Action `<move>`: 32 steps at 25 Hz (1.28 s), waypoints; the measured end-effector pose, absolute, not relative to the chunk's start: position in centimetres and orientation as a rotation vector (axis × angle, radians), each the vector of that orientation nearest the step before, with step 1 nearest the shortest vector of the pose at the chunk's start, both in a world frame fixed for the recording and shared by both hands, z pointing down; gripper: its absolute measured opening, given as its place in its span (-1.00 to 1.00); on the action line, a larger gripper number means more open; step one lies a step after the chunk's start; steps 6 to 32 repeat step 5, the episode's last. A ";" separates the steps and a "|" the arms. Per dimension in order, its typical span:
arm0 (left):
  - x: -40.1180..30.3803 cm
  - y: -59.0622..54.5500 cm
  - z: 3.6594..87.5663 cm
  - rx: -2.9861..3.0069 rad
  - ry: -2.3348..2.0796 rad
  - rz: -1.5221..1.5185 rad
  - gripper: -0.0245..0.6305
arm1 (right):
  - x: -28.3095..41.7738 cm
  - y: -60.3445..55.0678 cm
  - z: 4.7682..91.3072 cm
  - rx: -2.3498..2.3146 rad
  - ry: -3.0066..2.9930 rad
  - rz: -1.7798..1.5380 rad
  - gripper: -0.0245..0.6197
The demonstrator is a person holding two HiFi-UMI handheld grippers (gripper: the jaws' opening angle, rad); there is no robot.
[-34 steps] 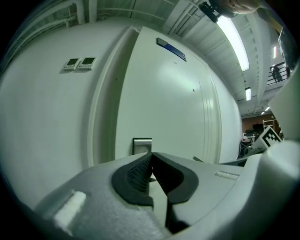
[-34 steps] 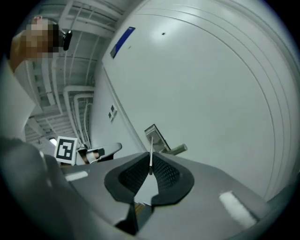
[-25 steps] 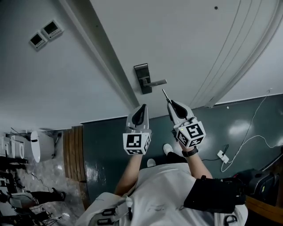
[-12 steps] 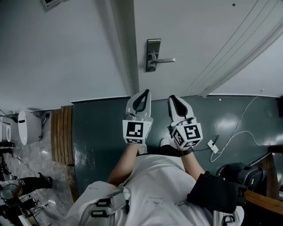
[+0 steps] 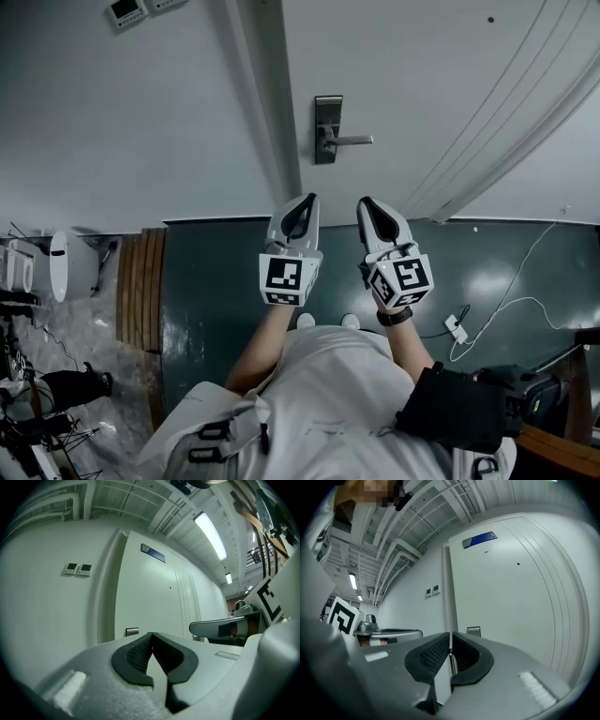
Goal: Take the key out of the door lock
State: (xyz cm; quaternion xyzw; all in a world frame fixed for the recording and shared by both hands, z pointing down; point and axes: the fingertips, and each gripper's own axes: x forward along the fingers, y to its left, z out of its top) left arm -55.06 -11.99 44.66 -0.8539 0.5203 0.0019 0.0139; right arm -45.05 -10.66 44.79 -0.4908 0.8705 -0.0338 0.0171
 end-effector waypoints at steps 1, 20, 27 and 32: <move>-54.7 -11.8 44.7 -2.662 1.611 0.002 -0.93 | -44.7 -10.6 44.7 -1.527 2.698 -0.106 -0.86; -54.0 -11.6 44.3 -2.656 1.588 0.001 -0.93 | -43.6 -11.0 44.1 -1.523 2.664 -0.121 -0.86; -54.0 -11.6 44.3 -2.656 1.588 0.001 -0.93 | -43.6 -11.0 44.1 -1.523 2.664 -0.121 -0.86; -54.0 -11.6 44.3 -2.656 1.588 0.001 -0.93 | -43.6 -11.0 44.1 -1.523 2.664 -0.121 -0.86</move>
